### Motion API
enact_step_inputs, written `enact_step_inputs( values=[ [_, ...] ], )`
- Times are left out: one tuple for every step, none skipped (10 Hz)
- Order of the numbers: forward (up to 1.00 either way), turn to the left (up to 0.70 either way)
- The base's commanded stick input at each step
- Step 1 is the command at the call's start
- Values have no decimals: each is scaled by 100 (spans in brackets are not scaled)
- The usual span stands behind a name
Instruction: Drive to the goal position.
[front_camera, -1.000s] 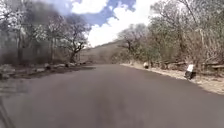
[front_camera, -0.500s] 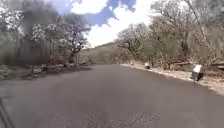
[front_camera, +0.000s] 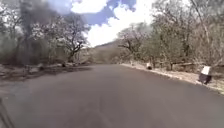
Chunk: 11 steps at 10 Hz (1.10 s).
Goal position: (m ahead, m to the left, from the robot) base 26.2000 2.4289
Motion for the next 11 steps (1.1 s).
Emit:
enact_step_inputs(
  values=[
    [70,0],
    [70,0],
    [70,0],
    [70,0],
    [70,0],
    [70,0],
    [70,0],
    [70,0],
    [70,0],
    [70,0],
    [70,0]
  ],
)
